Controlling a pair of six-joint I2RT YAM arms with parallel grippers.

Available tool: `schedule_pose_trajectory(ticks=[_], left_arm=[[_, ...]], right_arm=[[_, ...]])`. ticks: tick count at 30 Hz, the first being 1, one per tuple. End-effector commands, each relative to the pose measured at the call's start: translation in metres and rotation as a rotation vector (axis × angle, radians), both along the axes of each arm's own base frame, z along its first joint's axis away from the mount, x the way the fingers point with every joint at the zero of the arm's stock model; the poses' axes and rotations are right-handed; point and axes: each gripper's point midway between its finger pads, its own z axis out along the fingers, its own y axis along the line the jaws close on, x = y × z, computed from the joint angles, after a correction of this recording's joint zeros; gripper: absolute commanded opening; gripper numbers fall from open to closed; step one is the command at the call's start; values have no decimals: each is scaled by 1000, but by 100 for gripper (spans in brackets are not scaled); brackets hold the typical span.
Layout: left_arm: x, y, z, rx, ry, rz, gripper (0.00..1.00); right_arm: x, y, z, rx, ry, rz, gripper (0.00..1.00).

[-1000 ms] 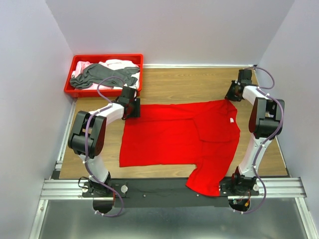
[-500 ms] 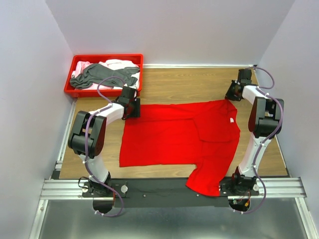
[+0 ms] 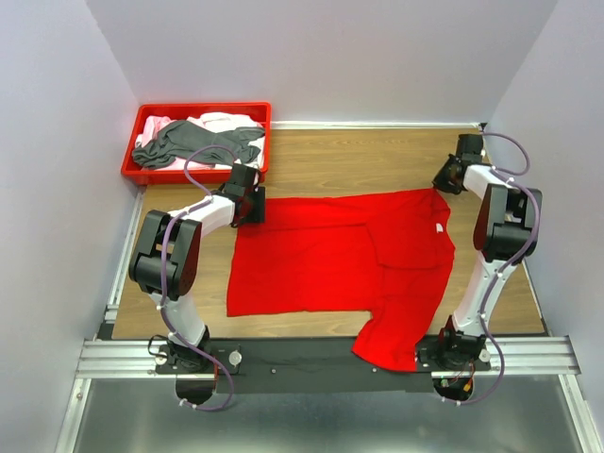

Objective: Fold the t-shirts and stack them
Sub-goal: Fold the tshirt

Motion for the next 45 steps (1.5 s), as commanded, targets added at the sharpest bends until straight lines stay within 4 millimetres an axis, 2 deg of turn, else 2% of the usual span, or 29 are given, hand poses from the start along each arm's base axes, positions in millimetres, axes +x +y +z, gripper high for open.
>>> schedule_pose_trajectory(ticks=[1, 8, 9, 10, 12, 14, 17, 21, 24, 26, 27, 30, 33, 36, 38, 42, 45], left_arm=[[-14, 3, -17, 17, 71, -6, 66], [-17, 9, -21, 31, 90, 9, 65], [-17, 10, -21, 30, 90, 10, 65], [-17, 11, -22, 30, 93, 15, 65], [-17, 11, -23, 33, 94, 13, 64], [-17, 12, -23, 32, 94, 16, 64], [-16, 11, -22, 30, 92, 15, 64], [-14, 9, -20, 18, 84, 10, 64], [-13, 7, -17, 10, 75, 7, 64], [-13, 7, -17, 12, 72, 9, 64], [-12, 8, -16, 12, 69, 11, 65], [-12, 7, -15, 12, 68, 10, 65], [-12, 7, -13, 10, 62, 10, 65], [-11, 7, -11, 9, 56, 10, 65], [-11, 7, -11, 8, 54, 10, 65], [-11, 7, -10, 9, 51, 9, 65], [-11, 9, -9, 15, 49, 12, 65]], right_arm=[[1, -27, 18, 38, -78, -127, 1], [-13, -33, 4, 249, -121, -173, 1], [-10, -34, 8, 275, -162, -166, 1], [-14, -35, 7, 324, -164, -161, 1], [-11, -38, 10, 319, -190, -150, 3], [-10, -47, 13, 257, -199, -133, 9], [-8, -57, 19, 177, -203, -116, 11], [-15, -52, 23, 150, -173, -77, 13], [-18, -41, 36, 160, -188, -28, 21], [-22, -26, 38, 155, -180, 0, 31], [-24, -14, 47, 144, -186, 29, 36], [-37, 3, 46, 124, -139, 52, 38], [-47, 38, 37, 111, -84, 132, 38], [-51, 36, 27, 5, -34, 135, 39], [-51, 27, 21, -84, 0, 110, 39], [-38, 6, 29, -250, 14, 89, 40], [-26, -4, 35, -307, 10, 77, 48]])
